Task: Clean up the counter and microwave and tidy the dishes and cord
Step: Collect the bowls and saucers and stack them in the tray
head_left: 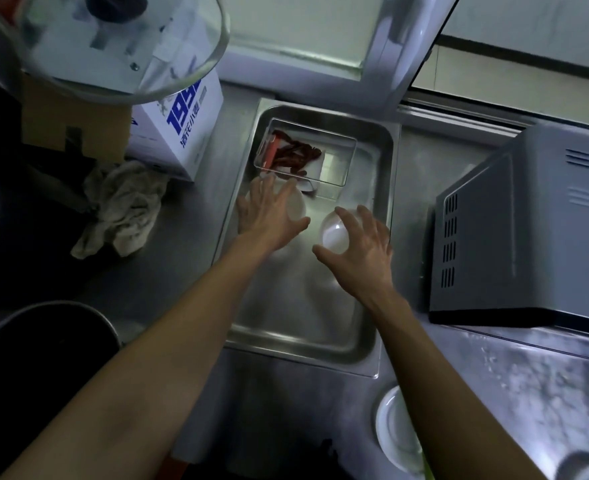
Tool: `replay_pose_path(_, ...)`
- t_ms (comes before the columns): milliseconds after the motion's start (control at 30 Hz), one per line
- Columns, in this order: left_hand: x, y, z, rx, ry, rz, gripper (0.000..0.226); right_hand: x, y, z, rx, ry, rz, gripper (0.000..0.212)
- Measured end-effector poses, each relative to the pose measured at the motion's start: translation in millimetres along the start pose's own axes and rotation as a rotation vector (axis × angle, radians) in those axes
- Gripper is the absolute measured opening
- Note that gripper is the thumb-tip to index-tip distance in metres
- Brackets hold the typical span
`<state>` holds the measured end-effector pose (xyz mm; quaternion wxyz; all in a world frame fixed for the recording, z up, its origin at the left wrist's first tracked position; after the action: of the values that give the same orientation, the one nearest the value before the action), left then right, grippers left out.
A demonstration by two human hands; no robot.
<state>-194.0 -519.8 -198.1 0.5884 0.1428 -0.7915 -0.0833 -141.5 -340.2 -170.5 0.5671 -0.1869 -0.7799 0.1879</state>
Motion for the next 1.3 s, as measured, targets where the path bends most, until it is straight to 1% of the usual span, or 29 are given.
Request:
replay_pose_path(67,-3,-1,8,-0.010,0.019,0.012,0.084,0,0,3,0.037,0.006,0.009,0.079)
replay_pose_path(133,-8,-4,15,0.000,0.000,0.020,0.085,-1,1,6,0.060,0.008,0.012,0.079)
replay_pose_path(433,-35,-16,29,0.019,-0.112,-0.006,0.091,-11,16,20,0.048,-0.031,0.018,0.081)
replay_pose_path(667,-36,-18,24,-0.012,-0.128,0.039,0.089,-20,17,29,0.067,-0.036,0.012,0.082)
replay_pose_path(733,-34,-20,19,-0.013,-0.104,0.044,0.084,-21,17,31,0.065,-0.035,0.021,0.082)
replay_pose_path(867,-24,-21,2,-0.013,-0.017,0.051,0.065,-21,13,36,0.086,-0.041,0.030,0.081)
replay_pose_path(967,-16,-25,-11,-0.001,0.035,0.040,0.058,-21,3,41,0.128,-0.034,0.006,0.080)
replay_pose_path(1133,1,-34,-36,0.023,0.175,0.011,0.049,-26,-14,53,0.199,-0.029,-0.005,0.079)
replay_pose_path(1300,13,-53,-47,0.105,0.170,0.018,0.042,-39,-39,64,0.300,-0.039,-0.088,0.083)
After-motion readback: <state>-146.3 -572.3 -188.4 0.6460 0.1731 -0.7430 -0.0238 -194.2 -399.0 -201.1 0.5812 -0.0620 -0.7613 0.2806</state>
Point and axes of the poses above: each hand's wrist, its own z-axis towards the middle knuckle, its own x-axis out of the back of the hand, y = z × x, the point moved 3 cm from there along z, towards the middle knuckle, and after that the axes turned 6 degrees about -y, right-handed, at the moved point
